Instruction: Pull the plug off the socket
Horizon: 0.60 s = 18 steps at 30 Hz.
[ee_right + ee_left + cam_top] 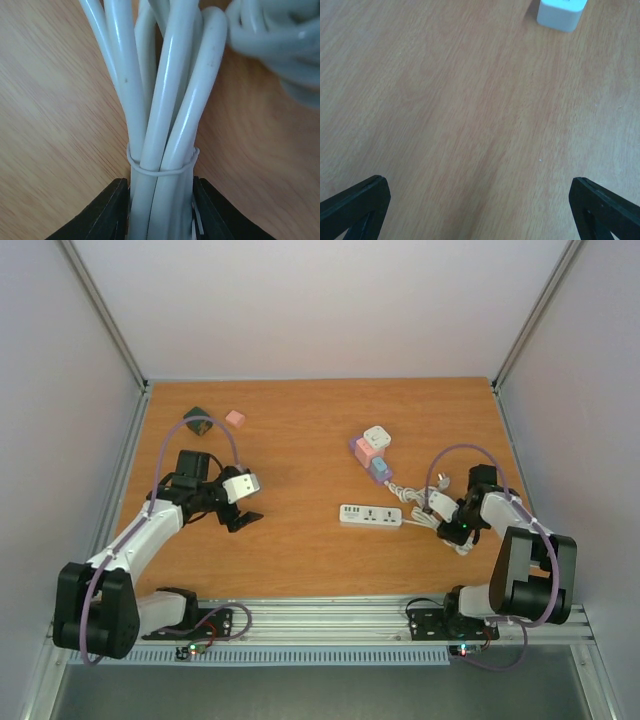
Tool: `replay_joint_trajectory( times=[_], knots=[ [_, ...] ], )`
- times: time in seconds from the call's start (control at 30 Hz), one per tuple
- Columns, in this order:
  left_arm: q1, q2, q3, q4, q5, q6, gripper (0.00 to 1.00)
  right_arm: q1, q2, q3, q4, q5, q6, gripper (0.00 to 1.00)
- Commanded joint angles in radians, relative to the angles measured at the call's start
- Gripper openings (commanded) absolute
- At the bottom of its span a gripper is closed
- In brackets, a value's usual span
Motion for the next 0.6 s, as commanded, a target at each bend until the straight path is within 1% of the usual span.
replay_joint_trajectory(
  times=[0.0,0.17,0.27,0.3,0.37,0.4,0.5,0.53,0.57],
  knots=[
    [0.005,0.021,0.026,0.058,0.039,-0.034,1.00,-0.116,0.031,0.009,0.037,0.178,-0.296,0.38],
    [0.005,0.042,0.043,0.066,0.053,-0.055,1.00,-0.221,0.094,0.048,0.113,0.201,-0.468,0.40],
    [0.005,0.052,0.058,0.059,0.056,-0.061,1.00,-0.258,0.139,0.079,0.143,0.234,-0.519,0.45],
    [0.005,0.053,0.061,0.059,0.056,-0.063,1.00,-0.266,0.148,0.082,0.149,0.239,-0.525,0.49],
    [0.005,0.051,0.065,0.061,0.055,-0.066,1.00,-0.270,0.150,0.090,0.147,0.234,-0.514,0.72],
    [0.005,0.051,0.067,0.063,0.053,-0.068,1.00,-0.270,0.141,0.098,0.132,0.221,-0.505,0.79],
    [0.005,0.055,0.072,0.073,0.044,-0.069,1.00,-0.270,0.120,0.158,0.039,0.134,-0.474,0.85],
    [0.005,0.058,0.074,0.080,0.039,-0.072,1.00,-0.270,0.120,0.189,-0.004,0.105,-0.456,0.88],
    [0.005,0.060,0.077,0.087,0.036,-0.078,1.00,-0.270,0.125,0.232,-0.048,0.072,-0.431,0.93]
  ],
)
